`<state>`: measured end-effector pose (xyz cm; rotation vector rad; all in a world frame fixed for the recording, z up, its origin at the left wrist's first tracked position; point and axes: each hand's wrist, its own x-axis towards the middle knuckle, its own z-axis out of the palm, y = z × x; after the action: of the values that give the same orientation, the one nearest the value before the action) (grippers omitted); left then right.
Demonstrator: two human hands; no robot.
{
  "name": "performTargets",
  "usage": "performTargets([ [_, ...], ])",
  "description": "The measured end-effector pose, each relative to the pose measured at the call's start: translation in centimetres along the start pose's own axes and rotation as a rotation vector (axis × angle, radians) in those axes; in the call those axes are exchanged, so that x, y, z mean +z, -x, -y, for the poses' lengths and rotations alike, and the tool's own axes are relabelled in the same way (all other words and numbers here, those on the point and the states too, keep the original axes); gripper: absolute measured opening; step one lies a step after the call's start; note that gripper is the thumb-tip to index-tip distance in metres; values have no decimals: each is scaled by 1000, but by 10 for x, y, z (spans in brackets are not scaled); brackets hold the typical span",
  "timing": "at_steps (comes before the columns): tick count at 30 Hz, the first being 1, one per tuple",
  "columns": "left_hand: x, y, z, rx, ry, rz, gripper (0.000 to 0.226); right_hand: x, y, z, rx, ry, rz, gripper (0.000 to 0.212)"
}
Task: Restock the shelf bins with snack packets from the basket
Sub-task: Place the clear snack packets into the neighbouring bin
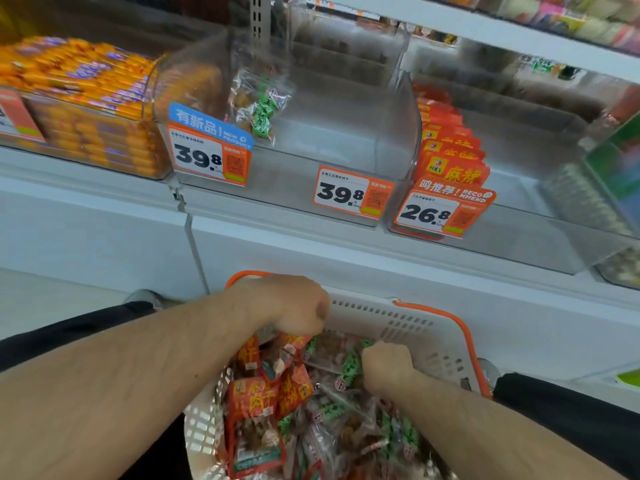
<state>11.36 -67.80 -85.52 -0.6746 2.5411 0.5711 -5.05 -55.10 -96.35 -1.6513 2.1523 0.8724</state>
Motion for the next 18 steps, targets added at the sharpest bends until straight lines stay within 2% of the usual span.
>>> performTargets([
  [3,-2,7,4,-11,40,-15,14,-34,8,-10,-37,65,-179,20],
  [5,-5,12,4,-11,58,-14,14,-69,18,-17,-44,-71,-221,24],
  [6,-6,15,4,-21,64,1,26,-84,22,-20,-27,-172,-203,26],
  [8,-9,21,3,-38,71,54,77,-110,28,-26,34,-452,-137,28],
  [9,-9,23,3,-28,77,74,95,-119,31,-27,68,-643,-109,25],
  [10,-9,25,2,-6,84,84,107,-125,32,-27,92,-877,-83,19],
  [12,-8,29,0,60,118,25,116,-134,34,-26,103,-1381,-37,11],
  [15,-6,35,-4,124,192,-245,101,-144,37,-22,111,-1951,149,17],
  [18,-6,40,-4,176,194,-645,53,-153,40,-20,126,-2155,244,28],
])
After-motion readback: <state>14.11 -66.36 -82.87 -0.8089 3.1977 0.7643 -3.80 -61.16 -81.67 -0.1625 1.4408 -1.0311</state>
